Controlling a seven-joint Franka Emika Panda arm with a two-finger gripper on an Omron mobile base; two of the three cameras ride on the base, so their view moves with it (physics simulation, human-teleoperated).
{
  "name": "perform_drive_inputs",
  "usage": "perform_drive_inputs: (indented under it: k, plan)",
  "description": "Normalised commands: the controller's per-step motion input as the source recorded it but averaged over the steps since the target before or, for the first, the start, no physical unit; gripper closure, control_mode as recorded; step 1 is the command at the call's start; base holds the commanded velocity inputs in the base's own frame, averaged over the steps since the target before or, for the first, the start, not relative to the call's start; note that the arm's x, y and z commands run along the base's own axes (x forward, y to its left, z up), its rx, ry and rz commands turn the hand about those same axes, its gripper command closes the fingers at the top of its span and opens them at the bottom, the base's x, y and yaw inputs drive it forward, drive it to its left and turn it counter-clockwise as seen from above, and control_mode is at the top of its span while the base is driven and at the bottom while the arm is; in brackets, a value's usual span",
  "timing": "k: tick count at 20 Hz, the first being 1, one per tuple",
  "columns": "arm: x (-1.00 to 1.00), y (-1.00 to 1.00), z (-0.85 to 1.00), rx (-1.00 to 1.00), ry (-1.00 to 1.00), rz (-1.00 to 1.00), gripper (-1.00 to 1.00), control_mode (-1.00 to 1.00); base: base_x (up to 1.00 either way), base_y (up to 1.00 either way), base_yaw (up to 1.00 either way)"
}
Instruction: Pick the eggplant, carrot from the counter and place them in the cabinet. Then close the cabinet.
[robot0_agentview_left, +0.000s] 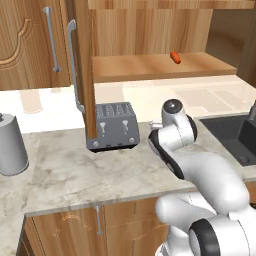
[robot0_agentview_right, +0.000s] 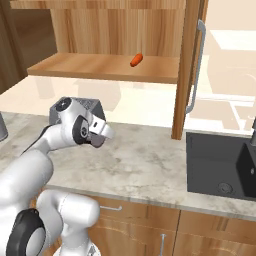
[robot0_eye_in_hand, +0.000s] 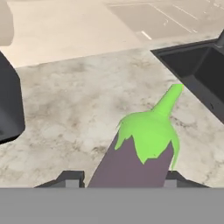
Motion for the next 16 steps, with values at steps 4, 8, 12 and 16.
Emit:
perform_drive_inputs:
  k: [4,8,12,16]
  plan:
    - [0.0,-0.13,1.0,-0.01,-0.2,0.0,1.0,-1.0,0.0,0.0,0.0]
    - [0.02,-0.09,1.0,0.0,-0.23,0.0,1.0,-1.0,0.0,0.0,0.0]
    - [0.4,-0.03,0.95,0.0,-0.19,0.0,1.0,-1.0,0.0,0.0,0.0]
    - [0.62,0.0,0.74,-0.02,-0.2,0.0,1.0,-1.0,0.0,0.0,0.0]
